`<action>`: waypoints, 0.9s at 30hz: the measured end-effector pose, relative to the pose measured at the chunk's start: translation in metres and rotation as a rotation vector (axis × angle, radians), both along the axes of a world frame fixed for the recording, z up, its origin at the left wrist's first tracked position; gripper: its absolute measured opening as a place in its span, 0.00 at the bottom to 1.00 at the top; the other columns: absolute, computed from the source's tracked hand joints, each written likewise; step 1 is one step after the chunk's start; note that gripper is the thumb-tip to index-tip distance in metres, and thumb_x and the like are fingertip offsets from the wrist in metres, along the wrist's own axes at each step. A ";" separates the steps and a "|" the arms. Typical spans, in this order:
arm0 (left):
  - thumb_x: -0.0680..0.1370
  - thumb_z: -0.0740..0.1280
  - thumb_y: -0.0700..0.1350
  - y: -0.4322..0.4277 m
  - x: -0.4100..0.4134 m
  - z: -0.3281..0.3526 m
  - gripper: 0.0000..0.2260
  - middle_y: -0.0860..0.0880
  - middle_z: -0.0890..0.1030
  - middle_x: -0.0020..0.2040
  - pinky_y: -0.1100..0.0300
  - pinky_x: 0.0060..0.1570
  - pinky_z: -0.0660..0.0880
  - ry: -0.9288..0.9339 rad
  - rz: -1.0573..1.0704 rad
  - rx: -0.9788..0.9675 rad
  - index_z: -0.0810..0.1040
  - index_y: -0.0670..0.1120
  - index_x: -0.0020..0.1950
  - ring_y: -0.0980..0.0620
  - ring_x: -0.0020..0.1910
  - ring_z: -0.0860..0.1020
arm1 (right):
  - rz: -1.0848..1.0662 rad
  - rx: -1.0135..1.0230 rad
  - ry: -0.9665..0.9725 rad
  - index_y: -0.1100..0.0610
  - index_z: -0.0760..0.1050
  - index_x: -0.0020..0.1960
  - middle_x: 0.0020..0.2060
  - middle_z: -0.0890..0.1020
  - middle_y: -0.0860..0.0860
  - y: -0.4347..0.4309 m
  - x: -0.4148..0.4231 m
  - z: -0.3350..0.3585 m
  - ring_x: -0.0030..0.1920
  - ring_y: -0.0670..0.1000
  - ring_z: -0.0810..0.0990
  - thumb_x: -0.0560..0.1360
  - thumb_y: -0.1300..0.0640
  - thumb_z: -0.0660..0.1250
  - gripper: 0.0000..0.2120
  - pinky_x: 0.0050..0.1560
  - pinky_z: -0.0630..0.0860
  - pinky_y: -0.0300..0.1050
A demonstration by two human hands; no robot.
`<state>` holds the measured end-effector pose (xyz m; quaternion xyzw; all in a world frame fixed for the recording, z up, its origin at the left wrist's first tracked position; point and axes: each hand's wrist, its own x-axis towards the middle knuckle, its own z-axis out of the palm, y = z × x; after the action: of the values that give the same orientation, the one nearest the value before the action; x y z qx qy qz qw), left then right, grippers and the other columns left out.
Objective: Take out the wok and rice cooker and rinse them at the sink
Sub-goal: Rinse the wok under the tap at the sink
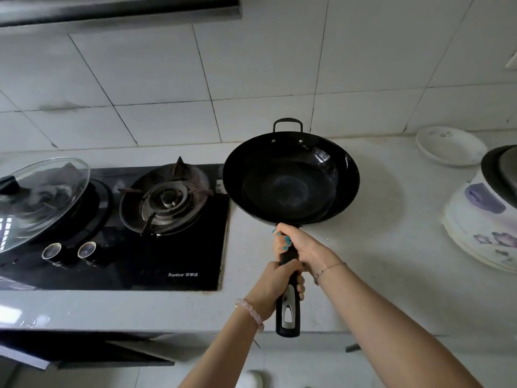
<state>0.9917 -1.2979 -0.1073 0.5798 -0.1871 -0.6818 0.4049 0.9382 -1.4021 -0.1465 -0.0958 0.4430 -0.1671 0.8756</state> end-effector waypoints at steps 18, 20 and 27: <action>0.78 0.64 0.41 -0.001 -0.003 -0.024 0.06 0.46 0.74 0.31 0.61 0.30 0.75 0.070 -0.058 0.007 0.71 0.40 0.43 0.52 0.26 0.73 | -0.007 -0.020 0.063 0.55 0.64 0.30 0.19 0.67 0.47 -0.004 -0.005 -0.015 0.17 0.44 0.65 0.75 0.59 0.62 0.16 0.19 0.65 0.33; 0.78 0.64 0.42 0.000 -0.002 -0.024 0.06 0.47 0.75 0.31 0.60 0.31 0.75 0.070 -0.063 0.010 0.71 0.39 0.47 0.52 0.26 0.74 | -0.016 -0.035 0.073 0.56 0.67 0.32 0.21 0.70 0.48 -0.003 -0.007 -0.014 0.19 0.45 0.68 0.75 0.58 0.65 0.14 0.20 0.67 0.34; 0.78 0.65 0.44 0.005 0.003 -0.022 0.08 0.46 0.77 0.34 0.59 0.36 0.78 0.065 -0.152 0.023 0.71 0.40 0.49 0.51 0.30 0.76 | 0.048 -0.222 0.273 0.59 0.77 0.42 0.30 0.79 0.52 0.006 -0.016 -0.007 0.31 0.49 0.77 0.71 0.48 0.73 0.14 0.35 0.76 0.42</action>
<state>0.9949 -1.2933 -0.1297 0.5463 -0.2095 -0.7311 0.3510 0.9223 -1.3957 -0.1535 -0.2242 0.5341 -0.1795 0.7952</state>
